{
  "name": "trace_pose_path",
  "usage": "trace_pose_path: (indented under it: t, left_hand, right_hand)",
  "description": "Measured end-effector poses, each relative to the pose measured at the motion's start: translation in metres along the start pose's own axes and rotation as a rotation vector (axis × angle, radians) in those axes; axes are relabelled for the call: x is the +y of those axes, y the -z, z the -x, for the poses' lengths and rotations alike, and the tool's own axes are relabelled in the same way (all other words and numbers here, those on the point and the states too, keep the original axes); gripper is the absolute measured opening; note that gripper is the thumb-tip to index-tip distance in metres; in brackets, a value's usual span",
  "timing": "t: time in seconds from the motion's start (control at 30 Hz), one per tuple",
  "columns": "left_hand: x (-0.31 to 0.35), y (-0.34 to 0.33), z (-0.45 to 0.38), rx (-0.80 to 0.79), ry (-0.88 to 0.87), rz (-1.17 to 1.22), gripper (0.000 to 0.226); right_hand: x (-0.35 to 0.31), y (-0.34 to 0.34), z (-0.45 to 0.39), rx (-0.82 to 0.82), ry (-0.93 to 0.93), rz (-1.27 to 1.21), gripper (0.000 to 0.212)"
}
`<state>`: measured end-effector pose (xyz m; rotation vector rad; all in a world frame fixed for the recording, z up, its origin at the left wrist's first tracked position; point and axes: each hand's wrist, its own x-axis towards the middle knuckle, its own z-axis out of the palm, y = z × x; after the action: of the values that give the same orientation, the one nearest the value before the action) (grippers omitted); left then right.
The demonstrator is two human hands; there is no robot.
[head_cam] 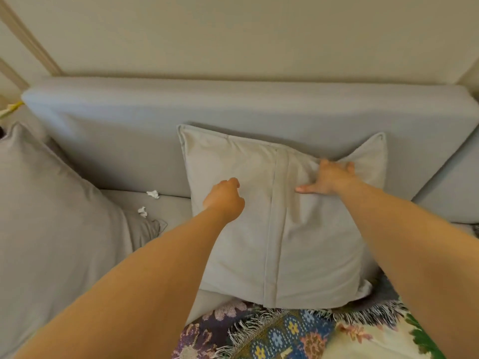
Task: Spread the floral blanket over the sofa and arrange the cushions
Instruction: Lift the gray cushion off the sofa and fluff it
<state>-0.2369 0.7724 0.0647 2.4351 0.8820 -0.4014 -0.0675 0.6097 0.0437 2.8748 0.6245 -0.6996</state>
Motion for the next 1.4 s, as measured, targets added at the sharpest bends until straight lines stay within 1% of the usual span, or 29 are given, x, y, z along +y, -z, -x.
trace_pose_path:
  t: [0.07, 0.17, 0.2, 0.27, 0.33, 0.4, 0.47, 0.53, 0.63, 0.73, 0.77, 0.83, 0.9, 0.93, 0.97, 1.0, 1.03, 1.07, 1.1, 1.13, 1.2, 1.23, 1.33, 1.37, 1.4]
  left_hand:
    - [-0.001, 0.000, -0.003, 0.033, -0.001, -0.039, 0.050]
    - [0.010, 0.001, 0.002, 0.119, -0.060, -0.132, 0.074]
    - [0.013, 0.002, 0.004, 0.117, -0.076, -0.176, 0.083]
    - [0.021, 0.009, 0.009, 0.063, -0.077, -0.250, 0.098]
    - [0.031, 0.023, 0.017, 0.041, -0.089, -0.324, 0.108]
    - [0.043, 0.043, 0.028, 0.072, -0.110, -0.401, 0.111]
    - [0.063, 0.069, 0.043, 0.103, -0.116, -0.401, 0.109]
    - [0.086, 0.101, 0.061, 0.175, -0.123, -0.308, 0.105]
    - [0.121, 0.148, 0.085, 0.355, -0.202, -0.166, 0.096]
    - [0.159, 0.202, 0.103, 0.569, -0.306, -0.022, 0.086]
    - [0.173, 0.222, 0.109, 0.647, -0.344, 0.013, 0.085]
    - [0.195, 0.249, 0.114, 0.758, -0.396, 0.078, 0.082]
    - [0.210, 0.263, 0.112, 0.784, -0.421, 0.093, 0.082]
    - [0.215, 0.266, 0.107, 0.747, -0.421, 0.067, 0.081]
    - [0.217, 0.264, 0.098, 0.664, -0.405, 0.025, 0.081]
    - [0.218, 0.260, 0.087, 0.552, -0.376, -0.021, 0.082]
    - [0.218, 0.253, 0.073, 0.435, -0.345, -0.078, 0.083]
    - [0.217, 0.246, 0.062, 0.339, -0.317, -0.131, 0.085]
    - [0.219, 0.236, 0.049, 0.289, -0.296, -0.166, 0.088]
    - [0.219, 0.227, 0.040, 0.288, -0.276, -0.181, 0.091]
    - [0.218, 0.212, 0.028, 0.367, -0.248, -0.181, 0.093]
    - [0.217, 0.210, 0.024, 0.412, -0.252, -0.176, 0.094]
    - [0.210, 0.196, 0.016, 0.466, -0.299, -0.138, 0.094]
    - [0.206, 0.195, 0.015, 0.495, -0.320, -0.115, 0.092]
    - [0.203, 0.193, 0.015, 0.537, -0.345, -0.083, 0.089]
  right_hand:
    - [-0.004, -0.021, 0.011, 0.041, 0.053, -0.002, 0.097]
    - [0.003, -0.027, 0.032, 0.045, 0.077, -0.135, 0.072]
    - [0.004, -0.025, 0.039, 0.043, 0.090, -0.196, 0.061]
    - [0.011, -0.015, 0.055, 0.068, 0.137, -0.310, 0.037]
    - [0.019, 0.002, 0.079, 0.114, 0.183, -0.408, 0.032]
    - [0.022, 0.025, 0.100, 0.151, 0.214, -0.481, 0.034]
    - [0.025, 0.062, 0.120, 0.198, 0.234, -0.590, 0.038]
    - [0.030, 0.114, 0.141, 0.296, 0.252, -0.691, 0.029]
    - [0.043, 0.202, 0.168, 0.490, 0.298, -0.686, 0.010]
    - [0.058, 0.291, 0.193, 0.691, 0.335, -0.693, 0.029]
    - [0.063, 0.320, 0.201, 0.769, 0.342, -0.685, 0.031]
    - [0.073, 0.363, 0.207, 0.873, 0.356, -0.715, 0.031]
    - [0.080, 0.393, 0.201, 0.952, 0.369, -0.731, 0.027]
    - [0.085, 0.402, 0.191, 0.983, 0.320, -0.652, 0.028]
    - [0.090, 0.405, 0.179, 0.963, 0.205, -0.505, 0.035]
    - [0.095, 0.403, 0.164, 0.880, 0.071, -0.342, 0.048]
    - [0.099, 0.396, 0.149, 0.768, -0.042, -0.231, 0.064]
    - [0.101, 0.384, 0.135, 0.683, -0.120, -0.195, 0.077]
    - [0.102, 0.370, 0.119, 0.652, -0.154, -0.216, 0.084]
    - [0.102, 0.356, 0.108, 0.669, -0.152, -0.265, 0.085]
    - [0.102, 0.333, 0.096, 0.784, -0.093, -0.356, 0.082]
    - [0.103, 0.328, 0.094, 0.868, -0.044, -0.388, 0.082]
    - [0.124, 0.296, 0.091, 1.084, 0.077, -0.506, 0.081]
    - [0.132, 0.284, 0.092, 1.156, 0.062, -0.564, 0.081]
    - [0.140, 0.271, 0.094, 1.207, 0.009, -0.637, 0.081]
